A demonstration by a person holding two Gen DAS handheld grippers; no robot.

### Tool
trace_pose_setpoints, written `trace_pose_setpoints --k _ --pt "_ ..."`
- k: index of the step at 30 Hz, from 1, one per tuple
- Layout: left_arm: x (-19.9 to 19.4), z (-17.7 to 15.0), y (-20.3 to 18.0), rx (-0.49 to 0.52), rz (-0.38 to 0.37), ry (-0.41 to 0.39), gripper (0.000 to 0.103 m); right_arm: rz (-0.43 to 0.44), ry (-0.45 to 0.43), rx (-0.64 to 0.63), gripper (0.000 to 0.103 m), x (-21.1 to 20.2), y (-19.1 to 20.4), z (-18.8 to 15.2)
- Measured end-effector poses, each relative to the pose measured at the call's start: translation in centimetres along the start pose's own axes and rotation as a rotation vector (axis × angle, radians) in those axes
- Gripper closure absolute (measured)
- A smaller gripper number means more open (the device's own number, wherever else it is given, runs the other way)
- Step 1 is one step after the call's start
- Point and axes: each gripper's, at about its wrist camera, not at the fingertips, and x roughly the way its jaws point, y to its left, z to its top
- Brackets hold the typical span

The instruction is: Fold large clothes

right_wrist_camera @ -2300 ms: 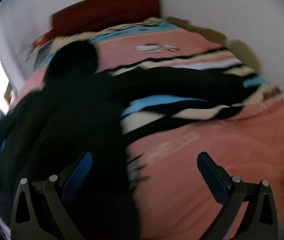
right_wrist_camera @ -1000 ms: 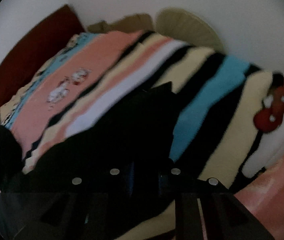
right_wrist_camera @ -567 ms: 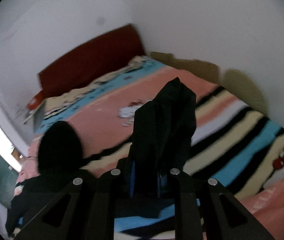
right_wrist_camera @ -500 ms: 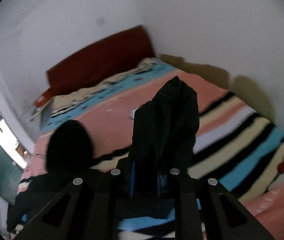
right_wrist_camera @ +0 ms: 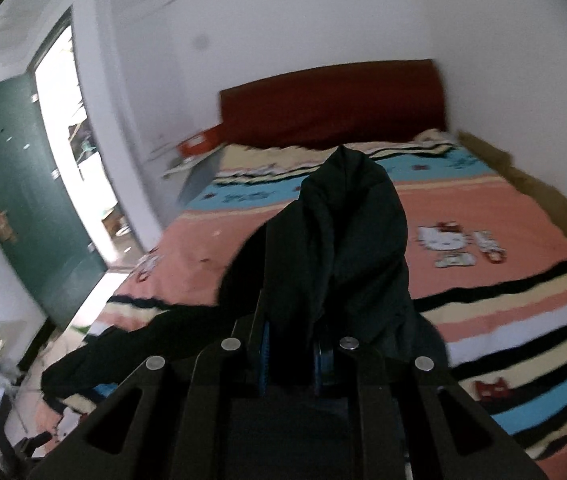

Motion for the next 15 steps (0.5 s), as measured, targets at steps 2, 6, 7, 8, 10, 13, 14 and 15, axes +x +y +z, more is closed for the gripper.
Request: trace_pose_setpoints --k 2,6,7,8,10,13,14,15 --pt "-0.1 0.2 0.7 -0.004 0.002 -0.004 0.004 0.031 0.022 -0.016 0.087 1.6 2.4 -0.6" --pt "0.2 0.7 2.2 -0.022 0.026 -0.001 0.004 0.080 0.084 -0.070 0.087 5.5 6.1 -3.0" --pt "0.3 0.8 2.6 -0.027 0.030 0.001 0.004 0.089 0.099 -0.082 0.087 6.2 7.0 -3.6" --pt "0.4 0.9 2.9 -0.031 0.035 0.004 0.004 0.099 0.115 -0.092 0.087 6.9 7.8 -4.4" --pt "0.7 1.0 3.2 -0.033 0.042 0.008 0.004 0.115 0.156 -0.120 0.087 8.7 9.7 -6.2" --pt "1.1 1.1 3.4 -0.029 0.049 0.015 0.004 0.128 0.216 -0.152 0.087 11.4 12.1 -9.2" --pt "1.3 1.2 3.4 -0.028 0.050 0.018 0.004 0.128 0.234 -0.162 0.087 12.1 12.7 -10.1" --pt "1.5 1.2 3.4 -0.026 0.053 0.020 0.004 0.126 0.262 -0.178 0.087 13.1 13.4 -11.4"
